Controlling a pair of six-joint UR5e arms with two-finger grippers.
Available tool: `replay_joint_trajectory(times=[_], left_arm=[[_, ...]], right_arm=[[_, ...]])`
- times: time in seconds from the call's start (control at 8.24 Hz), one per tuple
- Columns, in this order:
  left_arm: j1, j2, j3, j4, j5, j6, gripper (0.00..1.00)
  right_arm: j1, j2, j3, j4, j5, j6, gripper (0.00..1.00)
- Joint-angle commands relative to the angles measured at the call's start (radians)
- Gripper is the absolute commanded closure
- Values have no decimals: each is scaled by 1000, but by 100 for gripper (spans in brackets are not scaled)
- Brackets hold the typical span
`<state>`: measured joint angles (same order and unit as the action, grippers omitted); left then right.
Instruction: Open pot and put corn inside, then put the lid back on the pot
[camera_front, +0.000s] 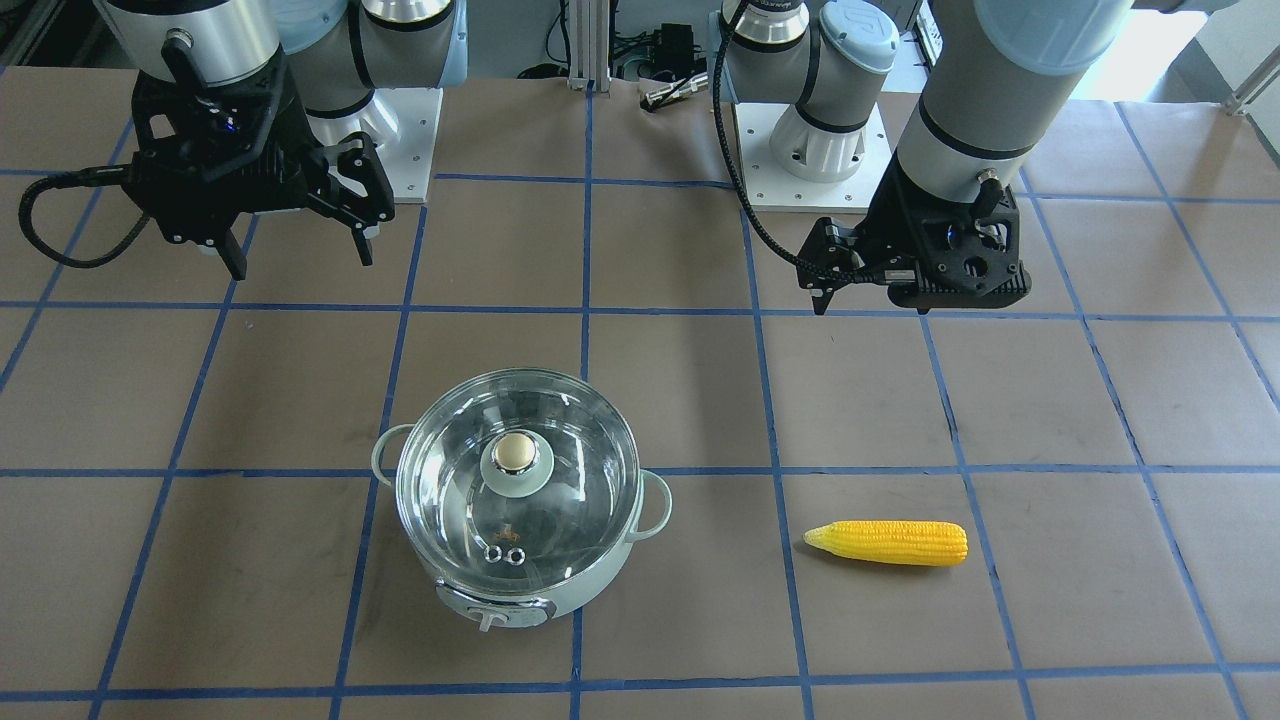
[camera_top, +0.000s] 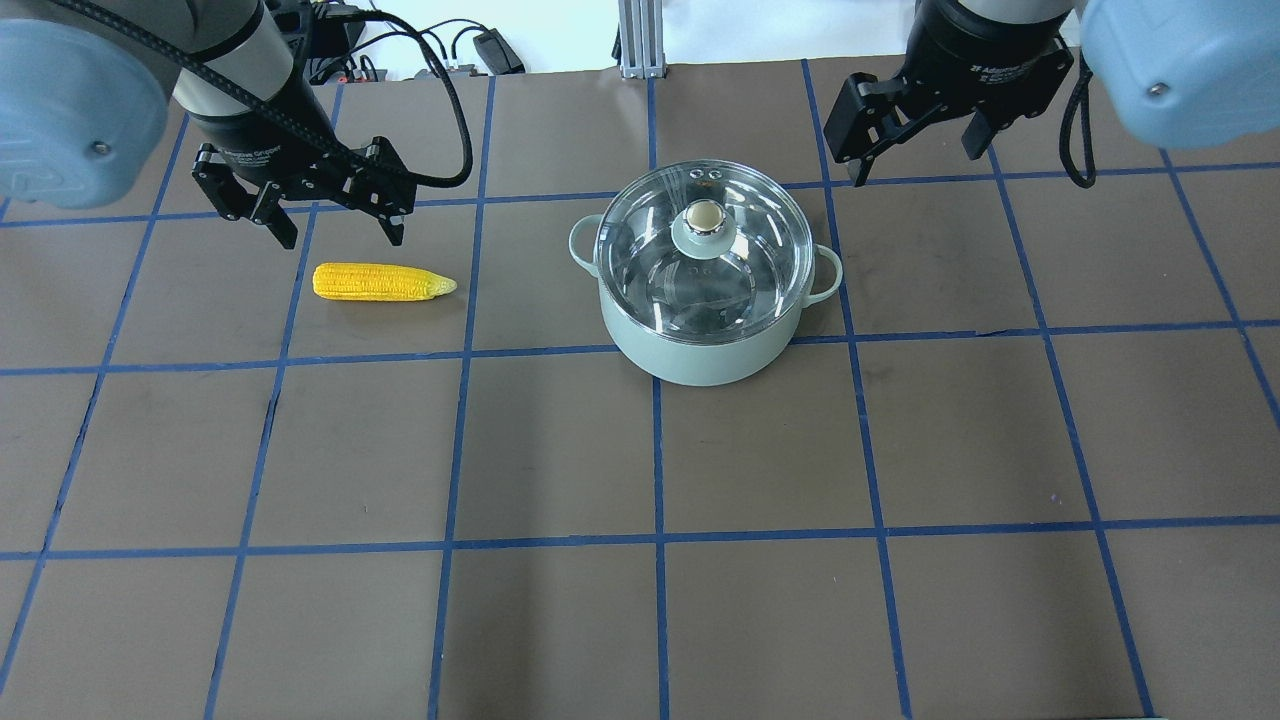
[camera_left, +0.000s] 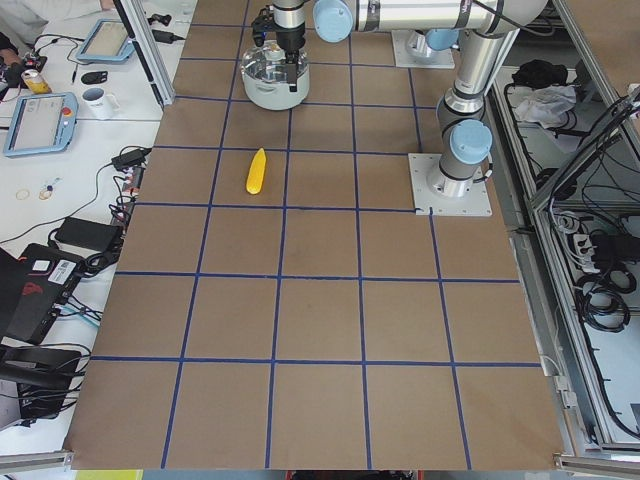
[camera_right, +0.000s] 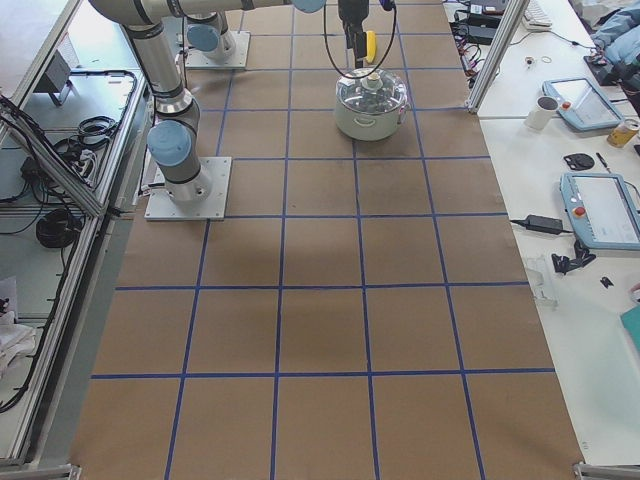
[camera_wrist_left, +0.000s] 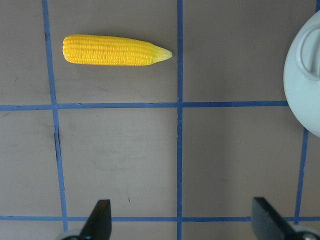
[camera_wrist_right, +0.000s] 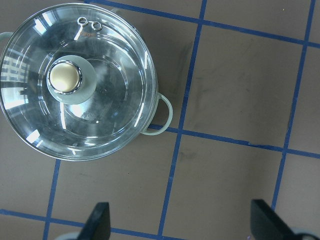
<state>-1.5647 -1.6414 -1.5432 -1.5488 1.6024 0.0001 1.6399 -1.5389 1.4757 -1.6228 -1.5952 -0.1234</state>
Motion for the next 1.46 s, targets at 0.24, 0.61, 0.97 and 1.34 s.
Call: replay_joint_trajectory(times=[0.24,0.61,0.97,1.34], left_arm=[[3,-5,2,9,2,-14,0],[15,-20,3,239,5,-102,0],[53,-87,-4,260,16,-591,0],[173,-148,-6,260,4,-973,0]], right_arm=[[1,22,-11,-31,-3,75,0],[52,193,-156,-74,-25,227,0],[155,319,-153,-207,-14,402,0],[218,394,-109,-287,1,456,0]])
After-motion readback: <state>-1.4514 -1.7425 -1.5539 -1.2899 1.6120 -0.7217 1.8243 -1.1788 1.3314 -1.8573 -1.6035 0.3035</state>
